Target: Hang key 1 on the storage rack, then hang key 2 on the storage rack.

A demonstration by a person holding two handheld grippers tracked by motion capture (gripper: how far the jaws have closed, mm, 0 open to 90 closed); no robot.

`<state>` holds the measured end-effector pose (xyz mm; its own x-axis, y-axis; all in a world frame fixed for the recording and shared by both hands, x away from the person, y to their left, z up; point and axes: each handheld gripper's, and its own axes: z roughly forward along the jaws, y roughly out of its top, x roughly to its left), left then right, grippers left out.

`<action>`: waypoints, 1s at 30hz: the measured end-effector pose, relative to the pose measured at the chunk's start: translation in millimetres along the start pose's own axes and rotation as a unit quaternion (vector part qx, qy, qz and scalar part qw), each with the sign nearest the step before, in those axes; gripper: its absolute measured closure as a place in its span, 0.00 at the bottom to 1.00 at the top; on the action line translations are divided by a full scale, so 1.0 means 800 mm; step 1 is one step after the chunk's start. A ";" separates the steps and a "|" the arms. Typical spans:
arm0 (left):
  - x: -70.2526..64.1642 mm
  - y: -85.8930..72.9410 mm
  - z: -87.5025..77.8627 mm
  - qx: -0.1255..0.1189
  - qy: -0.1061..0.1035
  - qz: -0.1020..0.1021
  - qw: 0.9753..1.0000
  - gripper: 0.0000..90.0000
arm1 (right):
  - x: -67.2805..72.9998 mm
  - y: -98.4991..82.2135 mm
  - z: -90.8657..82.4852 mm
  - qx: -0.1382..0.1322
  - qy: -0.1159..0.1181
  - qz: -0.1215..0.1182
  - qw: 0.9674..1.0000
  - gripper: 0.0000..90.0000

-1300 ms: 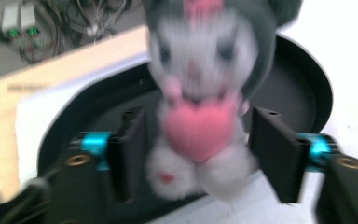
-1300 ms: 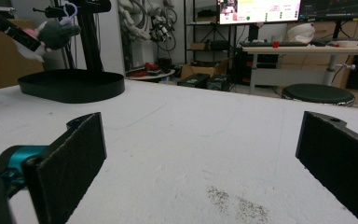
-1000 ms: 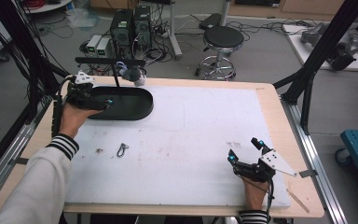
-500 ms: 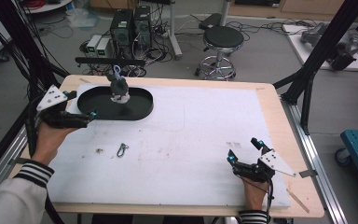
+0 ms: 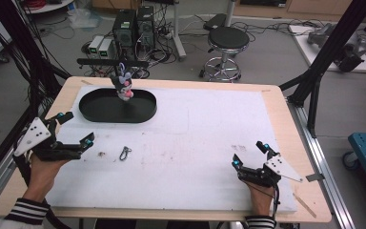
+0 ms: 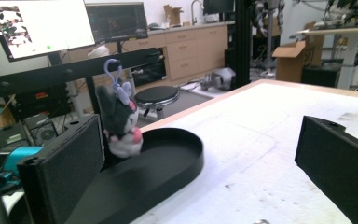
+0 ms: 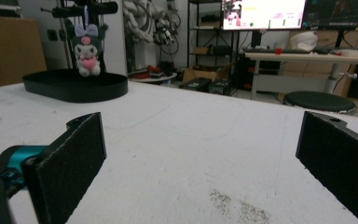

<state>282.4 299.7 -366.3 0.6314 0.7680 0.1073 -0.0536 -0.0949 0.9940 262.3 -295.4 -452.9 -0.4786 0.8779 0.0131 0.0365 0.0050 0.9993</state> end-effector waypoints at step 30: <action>-0.010 -0.030 -0.005 0.003 -0.022 -0.026 0.999 0.02 | 0.001 0.000 -0.001 0.000 0.001 -0.002 1.000 0.01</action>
<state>275.4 298.2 -390.8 0.6664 0.7436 0.0553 -0.0158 -0.0601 0.9981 261.4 -294.6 -453.1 -0.4809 0.8767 0.0084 0.0339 0.0090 0.9994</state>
